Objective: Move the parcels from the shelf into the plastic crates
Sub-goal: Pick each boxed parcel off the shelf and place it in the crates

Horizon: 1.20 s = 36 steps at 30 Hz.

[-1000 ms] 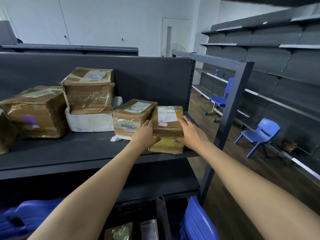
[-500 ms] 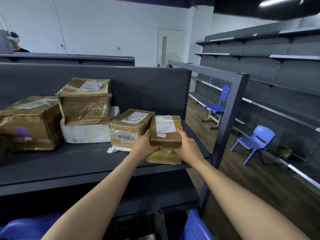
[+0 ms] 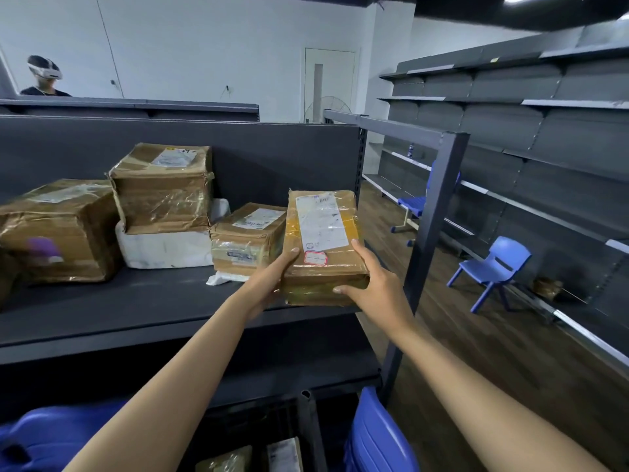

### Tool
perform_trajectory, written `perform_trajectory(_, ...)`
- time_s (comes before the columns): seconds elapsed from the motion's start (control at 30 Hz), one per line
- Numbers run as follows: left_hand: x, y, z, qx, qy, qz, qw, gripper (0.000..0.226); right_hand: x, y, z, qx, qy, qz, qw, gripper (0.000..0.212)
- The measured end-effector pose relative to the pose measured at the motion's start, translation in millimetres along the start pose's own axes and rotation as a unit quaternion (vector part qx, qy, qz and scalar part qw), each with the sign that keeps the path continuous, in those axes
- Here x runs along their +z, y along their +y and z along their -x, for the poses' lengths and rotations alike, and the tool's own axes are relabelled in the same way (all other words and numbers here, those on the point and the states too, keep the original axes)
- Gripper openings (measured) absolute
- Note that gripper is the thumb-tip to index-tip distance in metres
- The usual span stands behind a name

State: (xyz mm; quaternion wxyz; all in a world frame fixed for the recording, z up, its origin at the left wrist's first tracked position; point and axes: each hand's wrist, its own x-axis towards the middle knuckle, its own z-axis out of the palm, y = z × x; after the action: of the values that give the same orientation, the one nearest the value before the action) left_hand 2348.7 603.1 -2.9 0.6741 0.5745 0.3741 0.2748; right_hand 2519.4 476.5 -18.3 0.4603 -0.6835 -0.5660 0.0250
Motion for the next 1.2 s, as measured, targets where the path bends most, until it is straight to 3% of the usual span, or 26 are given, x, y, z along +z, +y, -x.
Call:
perform_trajectory(0.13,11.5,-8.9,26.4,0.028,0.021,0.014,0.999,0.04,-8.0,-6.7,20.9,-0.049,-0.024,0.01,0.998,0.092)
perform_trajectory(0.3,12.4,-29.1,58.1,0.055,0.108,0.049,0.991,0.044,-16.2,-25.8,39.8,0.004,-0.099,-0.037,0.994,0.107)
perform_trajectory(0.4,13.7,-37.3,81.0,0.07,0.146,0.053,0.985,0.036,-16.2,-45.4,45.6,0.083,-0.096,-0.133,0.983,0.09)
perform_trajectory(0.57,17.3,-53.0,115.1,0.108,0.191,0.032,0.975,0.018,-5.1,-64.8,45.1,0.186,-0.119,-0.163,0.962,0.055)
perform_trajectory(0.77,4.2,-61.2,145.6,0.157,0.197,-0.018,0.968,0.021,6.7,-77.5,69.3,0.181,-0.109,-0.252,0.944,0.021)
perform_trajectory(0.9,-14.8,-51.7,164.1,0.168,0.201,-0.021,0.965,0.03,22.6,-94.9,89.2,0.168,-0.092,-0.286,0.939,0.021)
perform_trajectory(1.03,-37.0,-44.1,190.0,0.198,0.198,-0.018,0.96,0.024,41.1,-119.7,106.3,0.146,-0.07,-0.317,0.934,0.011)
perform_trajectory(1.2,-71.5,-53.6,223.0,0.193,0.225,0.01,0.955,0.027,59.3,-160.0,123.7,0.138,-0.09,-0.316,0.934,0.024)
